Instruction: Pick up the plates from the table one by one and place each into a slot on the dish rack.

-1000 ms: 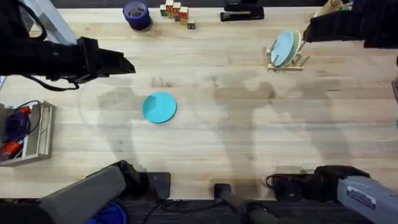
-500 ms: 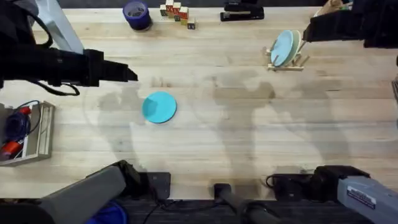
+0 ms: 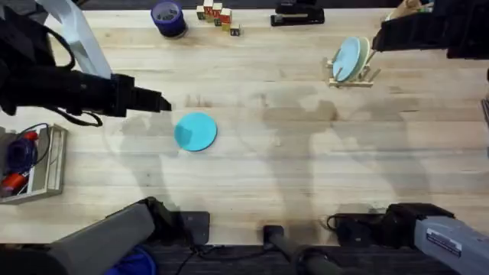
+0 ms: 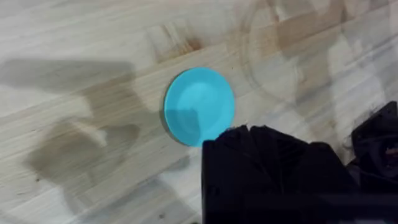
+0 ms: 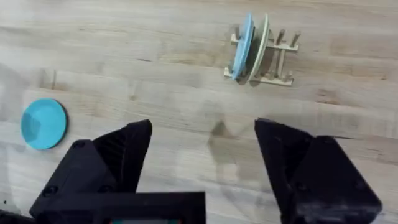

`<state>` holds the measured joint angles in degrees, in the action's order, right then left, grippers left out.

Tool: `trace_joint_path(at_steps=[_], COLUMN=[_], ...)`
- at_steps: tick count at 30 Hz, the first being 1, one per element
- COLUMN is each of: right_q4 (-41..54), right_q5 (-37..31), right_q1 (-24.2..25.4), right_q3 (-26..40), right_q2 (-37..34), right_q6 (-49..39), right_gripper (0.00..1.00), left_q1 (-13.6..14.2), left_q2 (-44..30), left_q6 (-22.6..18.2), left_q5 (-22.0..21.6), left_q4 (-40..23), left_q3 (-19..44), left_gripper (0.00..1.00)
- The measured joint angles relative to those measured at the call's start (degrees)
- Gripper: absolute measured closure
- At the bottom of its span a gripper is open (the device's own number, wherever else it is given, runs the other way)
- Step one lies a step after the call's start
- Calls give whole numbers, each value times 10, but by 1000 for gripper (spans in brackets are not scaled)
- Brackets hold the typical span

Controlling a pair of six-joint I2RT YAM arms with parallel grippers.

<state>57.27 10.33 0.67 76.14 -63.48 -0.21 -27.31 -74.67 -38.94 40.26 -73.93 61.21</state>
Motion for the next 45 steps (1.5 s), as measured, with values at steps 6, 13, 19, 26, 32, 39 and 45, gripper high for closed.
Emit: trace_joint_path(at_steps=[6, 13, 19, 26, 32, 39, 45], right_q4=[0, 0, -2, -2, -2, -2, -2], right_q5=[0, 0, 0, 0, 0, 0, 0], right_q1=[0, 0, 0, 0, 0, 0, 0], right_q3=[0, 0, 0, 0, 0, 0, 0], right_q2=[0, 0, 0, 0, 0, 0, 0], right_q6=[0, 0, 0, 0, 0, 0, 0], right_gripper=[7, 6, 7, 6, 7, 8, 8], left_q1=[0, 0, 0, 0, 0, -2, -26], left_q2=[0, -16, -73, -137, -186, -220, -221], left_q6=[-12, -14, -14, -14, -14, -14, -13], left_q5=[-5, -5, -6, -4, -4, 5, 7], left_q4=[30, 57, 67, 83, 113, 131, 131], left_q3=[-22, -56, -60, -60, -60, -67, -68], left_gripper=[960, 960, 960, 960, 960, 960, 961])
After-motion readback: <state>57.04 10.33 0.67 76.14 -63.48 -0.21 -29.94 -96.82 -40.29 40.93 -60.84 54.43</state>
